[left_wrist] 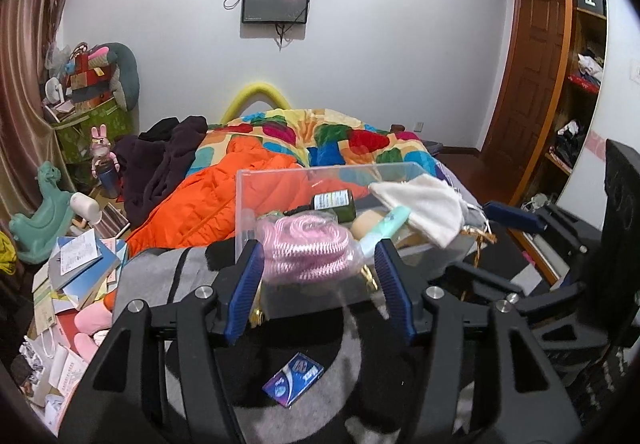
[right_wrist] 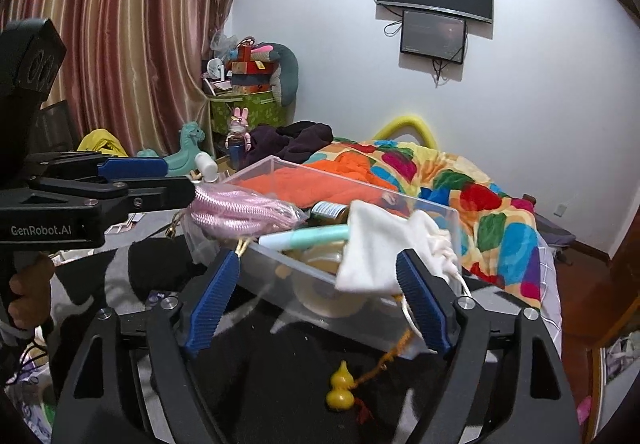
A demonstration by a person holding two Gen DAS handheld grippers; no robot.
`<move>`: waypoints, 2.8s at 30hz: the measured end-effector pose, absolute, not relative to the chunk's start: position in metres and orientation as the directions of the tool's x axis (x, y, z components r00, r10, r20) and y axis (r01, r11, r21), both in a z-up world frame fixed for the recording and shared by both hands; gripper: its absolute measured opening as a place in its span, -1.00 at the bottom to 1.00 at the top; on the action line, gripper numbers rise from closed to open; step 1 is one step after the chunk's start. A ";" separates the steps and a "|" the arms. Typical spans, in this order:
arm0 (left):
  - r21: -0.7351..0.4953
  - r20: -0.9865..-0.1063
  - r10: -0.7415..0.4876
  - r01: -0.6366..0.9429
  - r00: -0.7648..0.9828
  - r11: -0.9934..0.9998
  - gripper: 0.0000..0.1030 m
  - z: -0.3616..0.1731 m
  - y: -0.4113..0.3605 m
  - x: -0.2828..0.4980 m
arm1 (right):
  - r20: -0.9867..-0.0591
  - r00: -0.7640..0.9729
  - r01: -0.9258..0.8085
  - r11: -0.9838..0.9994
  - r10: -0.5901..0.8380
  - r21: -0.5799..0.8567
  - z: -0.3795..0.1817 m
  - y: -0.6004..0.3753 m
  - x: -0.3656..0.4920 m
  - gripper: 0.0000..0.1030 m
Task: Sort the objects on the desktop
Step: 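Grasp the blue Max card box with the left tool while the right tool grasps the yellow gourd pendant, then lower the Max box and gourd pendant into the clear box and release both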
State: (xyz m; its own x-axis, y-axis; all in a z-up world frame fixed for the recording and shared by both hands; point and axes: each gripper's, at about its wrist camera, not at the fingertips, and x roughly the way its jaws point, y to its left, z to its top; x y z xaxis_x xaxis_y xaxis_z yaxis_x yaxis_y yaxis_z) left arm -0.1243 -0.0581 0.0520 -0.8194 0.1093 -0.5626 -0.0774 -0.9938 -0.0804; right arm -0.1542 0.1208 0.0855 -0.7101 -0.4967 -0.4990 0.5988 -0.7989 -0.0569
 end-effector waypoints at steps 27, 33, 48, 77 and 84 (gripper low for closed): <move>0.012 -0.754 0.016 -0.038 -0.657 -0.999 0.12 -0.029 -0.071 -0.100 | -0.627 -0.679 0.522 -0.852 -0.382 -0.047 0.034 0.163 -0.144 0.60; -0.024 -0.786 0.060 -0.066 -0.615 -0.998 0.12 -0.042 -0.067 -0.112 | -0.659 -0.651 0.508 -0.861 -0.377 -0.008 0.024 0.161 -0.160 0.60; -0.044 -0.802 0.073 -0.064 -0.593 -0.997 0.12 -0.054 -0.067 -0.121 | -0.732 -0.580 0.504 -0.863 -0.357 0.022 0.002 0.156 -0.175 0.60; 0.003 -0.755 -0.023 0.031 -0.656 -1.000 -0.45 -0.044 -0.079 -0.103 | -0.678 -0.587 0.596 -0.803 -0.442 0.008 0.015 0.149 -0.158 -0.66; 0.052 -0.708 -0.020 -0.024 -0.706 -0.998 -0.45 -0.026 -0.059 -0.088 | -0.643 -0.614 0.591 -0.806 -0.458 0.010 0.030 0.152 -0.150 -0.66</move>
